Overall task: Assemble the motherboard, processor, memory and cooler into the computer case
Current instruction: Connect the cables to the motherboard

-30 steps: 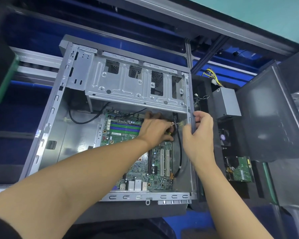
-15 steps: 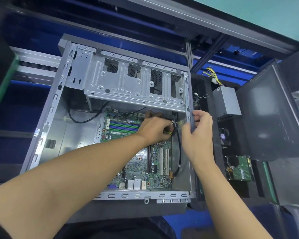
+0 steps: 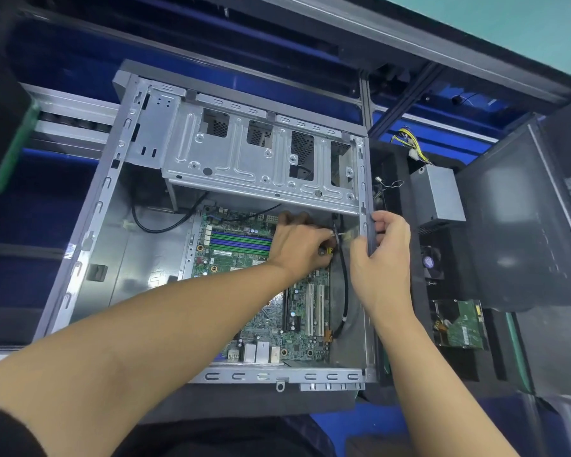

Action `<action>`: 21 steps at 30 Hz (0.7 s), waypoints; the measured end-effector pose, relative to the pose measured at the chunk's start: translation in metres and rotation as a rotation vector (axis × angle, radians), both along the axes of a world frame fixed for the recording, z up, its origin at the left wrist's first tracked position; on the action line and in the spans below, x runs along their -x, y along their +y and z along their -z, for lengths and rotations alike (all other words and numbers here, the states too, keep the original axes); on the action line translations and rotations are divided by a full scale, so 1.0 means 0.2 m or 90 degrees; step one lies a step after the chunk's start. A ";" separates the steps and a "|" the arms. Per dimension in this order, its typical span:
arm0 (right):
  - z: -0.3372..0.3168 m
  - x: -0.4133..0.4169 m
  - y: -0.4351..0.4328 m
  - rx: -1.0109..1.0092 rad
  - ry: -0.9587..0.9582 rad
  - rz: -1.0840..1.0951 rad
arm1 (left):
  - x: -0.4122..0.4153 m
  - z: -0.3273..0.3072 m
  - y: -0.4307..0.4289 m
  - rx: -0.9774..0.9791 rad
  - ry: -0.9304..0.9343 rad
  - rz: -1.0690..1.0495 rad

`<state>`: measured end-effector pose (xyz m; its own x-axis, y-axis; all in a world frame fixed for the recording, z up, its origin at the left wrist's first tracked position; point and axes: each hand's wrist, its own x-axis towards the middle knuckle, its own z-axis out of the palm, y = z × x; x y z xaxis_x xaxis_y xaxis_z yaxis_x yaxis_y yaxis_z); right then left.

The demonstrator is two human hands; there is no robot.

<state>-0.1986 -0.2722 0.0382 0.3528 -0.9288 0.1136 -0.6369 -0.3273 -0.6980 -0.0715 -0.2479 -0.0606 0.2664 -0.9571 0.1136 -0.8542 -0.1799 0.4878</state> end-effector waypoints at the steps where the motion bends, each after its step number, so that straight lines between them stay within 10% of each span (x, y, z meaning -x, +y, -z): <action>1: 0.00 0.00 0.00 -0.001 0.004 0.001 | 0.00 0.00 0.00 0.003 0.001 -0.002; 21: 0.02 0.01 -0.01 0.006 -0.003 -0.006 | -0.02 -0.02 0.03 0.022 0.008 0.011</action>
